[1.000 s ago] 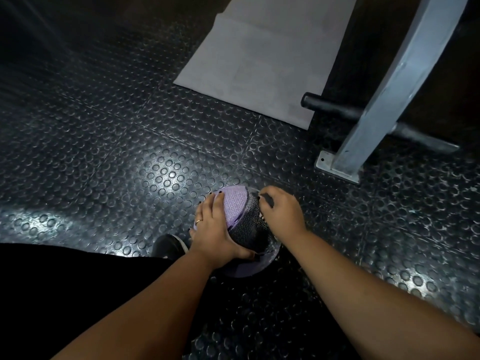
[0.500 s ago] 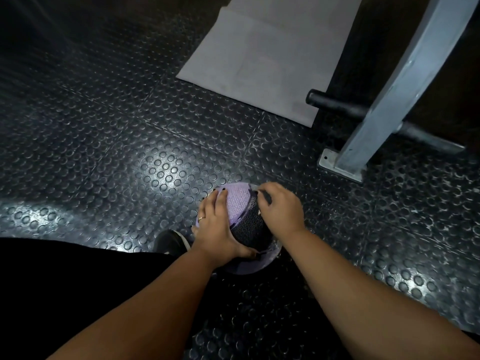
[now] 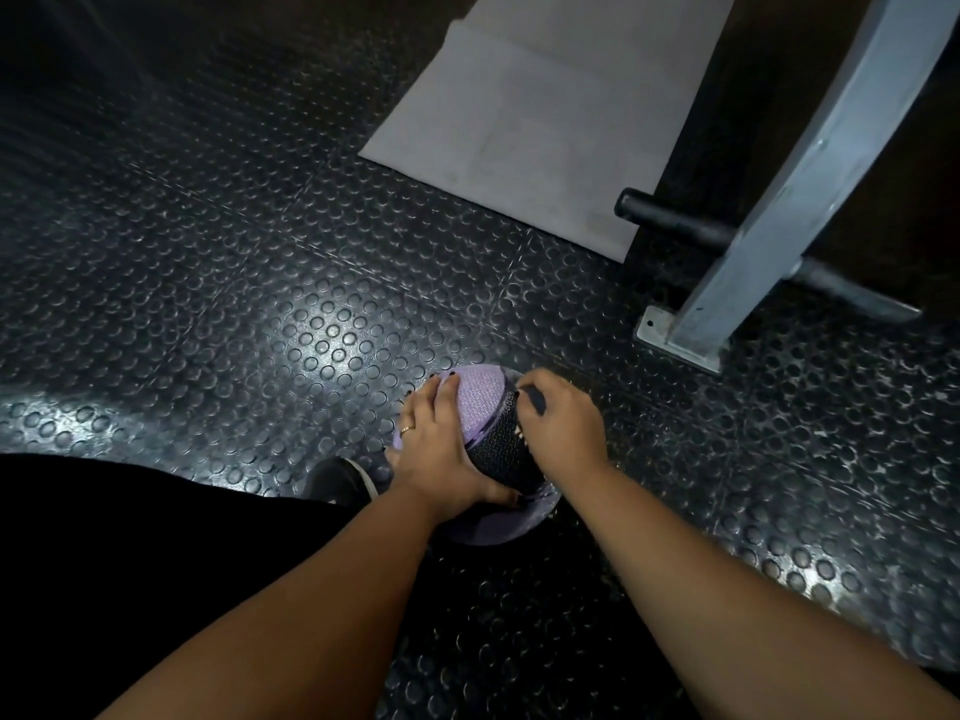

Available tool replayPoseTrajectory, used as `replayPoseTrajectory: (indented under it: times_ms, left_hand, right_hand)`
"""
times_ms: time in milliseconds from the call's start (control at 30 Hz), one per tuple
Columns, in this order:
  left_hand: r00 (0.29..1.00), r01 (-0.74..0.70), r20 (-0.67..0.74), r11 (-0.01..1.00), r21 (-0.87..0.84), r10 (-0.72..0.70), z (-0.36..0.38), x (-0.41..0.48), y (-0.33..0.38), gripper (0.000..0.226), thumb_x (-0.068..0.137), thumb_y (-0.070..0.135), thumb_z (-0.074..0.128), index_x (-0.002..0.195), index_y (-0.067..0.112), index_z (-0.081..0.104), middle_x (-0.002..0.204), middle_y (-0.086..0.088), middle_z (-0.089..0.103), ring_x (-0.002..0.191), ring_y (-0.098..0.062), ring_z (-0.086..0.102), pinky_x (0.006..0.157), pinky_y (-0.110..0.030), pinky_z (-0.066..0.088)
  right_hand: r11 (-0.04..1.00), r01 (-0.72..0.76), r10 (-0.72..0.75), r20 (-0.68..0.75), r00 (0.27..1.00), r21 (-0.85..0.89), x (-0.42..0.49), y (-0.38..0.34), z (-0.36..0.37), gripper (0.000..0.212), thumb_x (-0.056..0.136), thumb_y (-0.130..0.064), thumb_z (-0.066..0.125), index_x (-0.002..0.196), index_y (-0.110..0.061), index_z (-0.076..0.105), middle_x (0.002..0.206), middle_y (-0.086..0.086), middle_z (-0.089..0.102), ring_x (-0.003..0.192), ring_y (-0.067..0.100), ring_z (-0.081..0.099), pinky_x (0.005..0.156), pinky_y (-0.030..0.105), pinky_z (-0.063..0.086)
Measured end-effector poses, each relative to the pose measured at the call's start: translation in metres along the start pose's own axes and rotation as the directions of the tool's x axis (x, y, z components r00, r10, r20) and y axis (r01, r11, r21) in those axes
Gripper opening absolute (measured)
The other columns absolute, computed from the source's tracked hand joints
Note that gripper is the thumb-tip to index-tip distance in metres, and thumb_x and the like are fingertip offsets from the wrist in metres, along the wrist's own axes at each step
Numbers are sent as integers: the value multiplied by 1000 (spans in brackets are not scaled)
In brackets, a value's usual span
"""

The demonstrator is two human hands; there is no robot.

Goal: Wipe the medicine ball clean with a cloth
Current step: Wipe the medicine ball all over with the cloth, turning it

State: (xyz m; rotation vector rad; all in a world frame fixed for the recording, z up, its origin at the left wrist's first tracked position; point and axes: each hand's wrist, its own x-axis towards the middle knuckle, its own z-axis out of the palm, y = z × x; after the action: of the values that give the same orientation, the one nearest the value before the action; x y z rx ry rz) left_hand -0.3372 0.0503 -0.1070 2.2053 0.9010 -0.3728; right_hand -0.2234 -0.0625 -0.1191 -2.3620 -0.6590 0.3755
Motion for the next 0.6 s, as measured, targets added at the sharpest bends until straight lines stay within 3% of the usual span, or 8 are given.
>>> replayPoseTrajectory:
  times_ms: [167,233,333,433,600]
  left_hand:
    - [1000,-9,3,999,-34,9,2,2,-3,163,17,76,67,156,32,-5,158,16,-5,149,-15,-8,113,-68,24]
    - [1000,-20,4,999,-25,20,4,2,-5,163,18,75,71,155,32,-6,158,15,-6,149,-16,-8,113,-68,24]
    - [999,-43,2,999,-1,43,6,-1,-5,162,31,63,90,156,30,-6,161,11,-6,151,-20,-8,115,-68,21]
    - [999,-40,-1,999,15,40,5,-3,-3,159,39,53,97,159,26,-4,164,5,-6,152,-22,-8,120,-59,13]
    - [1000,-9,2,1000,13,9,4,2,-1,161,34,59,95,157,32,-5,160,16,-6,152,-22,-4,109,-74,24]
  right_hand:
    - [981,182,-184,-17,983,-73,-34,-7,3,10,87,-25,60,96,-21,61,92,-3,65,77,25,63,60,35,50]
    - [974,183,-187,-16,982,-133,-28,-6,0,10,89,-27,58,96,-21,61,93,-3,64,77,27,63,59,34,46]
    - [978,97,-98,5,995,-187,-6,-7,0,11,92,-29,53,98,-23,60,95,-3,65,80,27,62,58,31,39]
    - [977,-49,62,57,996,-208,21,-6,0,13,92,-27,51,99,-25,62,94,0,66,80,27,61,58,29,36]
    - [961,-149,187,150,971,-232,50,-6,-1,16,92,-25,50,98,-27,64,88,3,68,75,25,60,60,29,44]
